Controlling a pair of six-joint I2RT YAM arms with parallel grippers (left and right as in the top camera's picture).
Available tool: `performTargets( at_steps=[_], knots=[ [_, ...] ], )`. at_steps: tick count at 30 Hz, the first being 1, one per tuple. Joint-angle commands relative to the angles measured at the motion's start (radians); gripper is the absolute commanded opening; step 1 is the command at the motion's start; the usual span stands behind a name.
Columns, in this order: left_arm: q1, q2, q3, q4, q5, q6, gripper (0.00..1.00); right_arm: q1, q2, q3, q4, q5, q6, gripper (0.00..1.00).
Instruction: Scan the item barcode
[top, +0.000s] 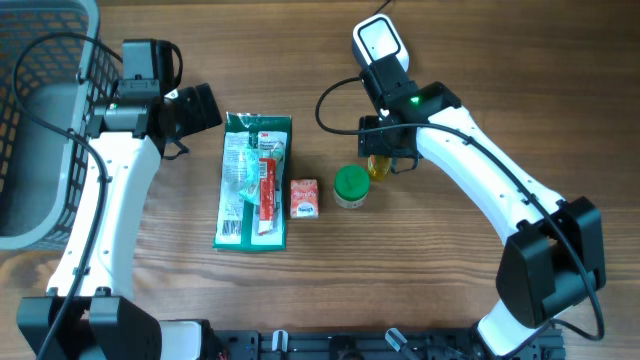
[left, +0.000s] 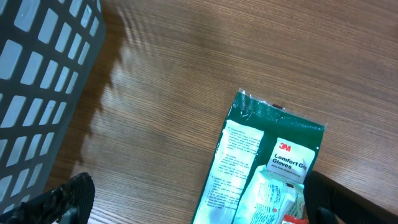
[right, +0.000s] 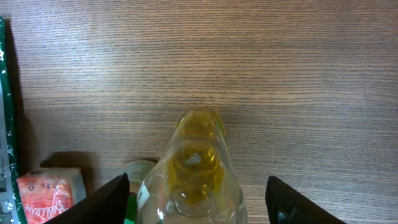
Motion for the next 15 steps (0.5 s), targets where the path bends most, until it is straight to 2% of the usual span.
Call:
performTargets(
  at_steps=[1,2,8,10,15],
  knots=[
    [0.006,0.003,0.005,-0.001,-0.005,-0.009,1.00,-0.002,0.013,-0.005,0.007,0.002,0.008,0.71],
    [0.006,0.003,0.005,-0.001,-0.005,-0.009,1.00,-0.003,0.012,0.000,0.010,-0.011,0.006,0.75],
    [0.006,0.003,0.005,-0.001,-0.005,-0.009,1.00,-0.036,0.012,0.097,-0.066,-0.109,0.004,0.77],
    [0.006,0.003,0.005,-0.001,-0.005,-0.009,1.00,-0.037,0.012,0.124,-0.108,-0.111,0.005,0.88],
    [0.006,0.003,0.005,-0.001,-0.005,-0.009,1.00,-0.037,0.012,0.156,-0.168,-0.126,0.007,0.92]
  ],
)
